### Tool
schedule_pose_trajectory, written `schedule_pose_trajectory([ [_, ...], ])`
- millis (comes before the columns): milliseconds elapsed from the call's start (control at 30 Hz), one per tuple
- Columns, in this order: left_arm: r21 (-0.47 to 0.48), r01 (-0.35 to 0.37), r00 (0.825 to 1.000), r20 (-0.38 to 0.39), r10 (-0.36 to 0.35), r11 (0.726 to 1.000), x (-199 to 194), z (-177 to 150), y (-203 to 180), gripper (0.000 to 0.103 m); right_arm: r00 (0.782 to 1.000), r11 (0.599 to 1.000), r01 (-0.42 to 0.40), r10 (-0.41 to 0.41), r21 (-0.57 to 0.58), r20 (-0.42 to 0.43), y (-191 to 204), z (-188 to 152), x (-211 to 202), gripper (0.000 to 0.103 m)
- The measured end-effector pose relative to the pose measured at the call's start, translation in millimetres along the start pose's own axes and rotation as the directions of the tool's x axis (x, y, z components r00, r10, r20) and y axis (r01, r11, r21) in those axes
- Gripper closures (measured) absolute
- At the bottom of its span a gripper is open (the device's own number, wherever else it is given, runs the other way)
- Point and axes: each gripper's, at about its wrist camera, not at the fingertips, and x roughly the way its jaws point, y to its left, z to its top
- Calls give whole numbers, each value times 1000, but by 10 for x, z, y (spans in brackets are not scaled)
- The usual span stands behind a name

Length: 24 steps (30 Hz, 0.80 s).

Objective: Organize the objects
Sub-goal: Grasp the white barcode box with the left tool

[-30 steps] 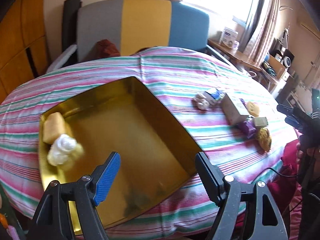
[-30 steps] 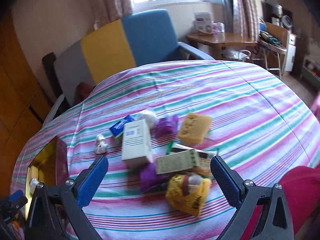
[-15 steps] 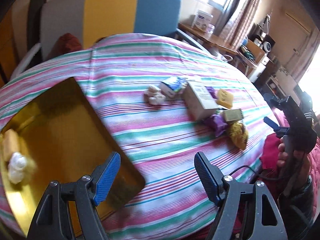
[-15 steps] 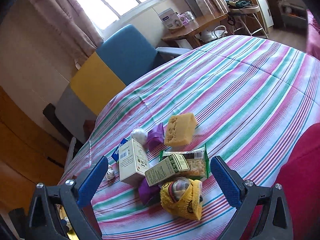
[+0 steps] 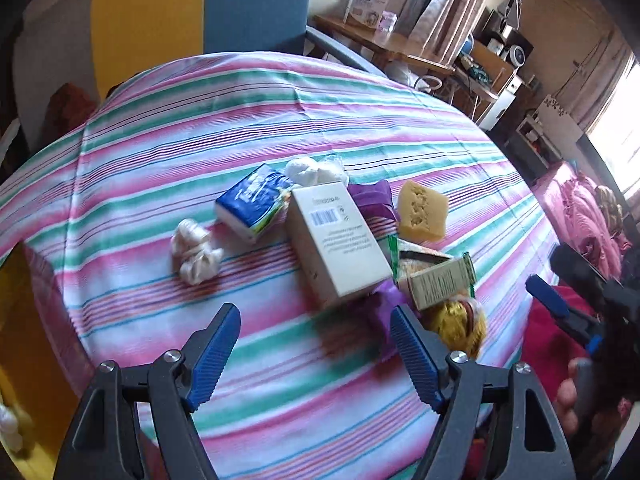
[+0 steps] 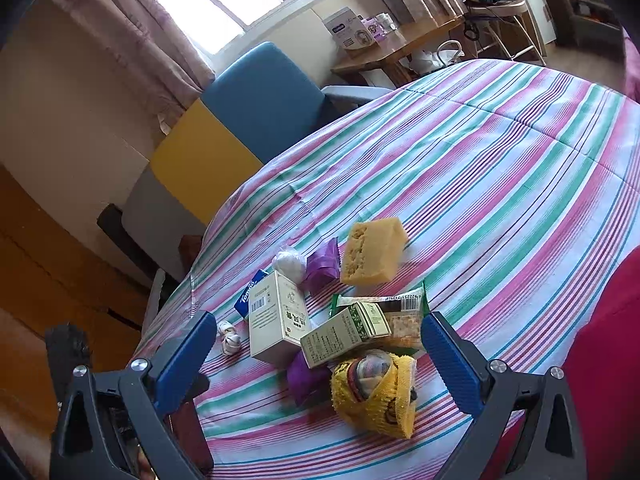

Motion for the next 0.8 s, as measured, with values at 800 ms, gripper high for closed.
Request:
schedule_pose_trajectory([
  [800,-28,-4,999,-49,3,1000,594,254,40,53,999,1000,-21,21,11,-34,-25,9,41,0],
])
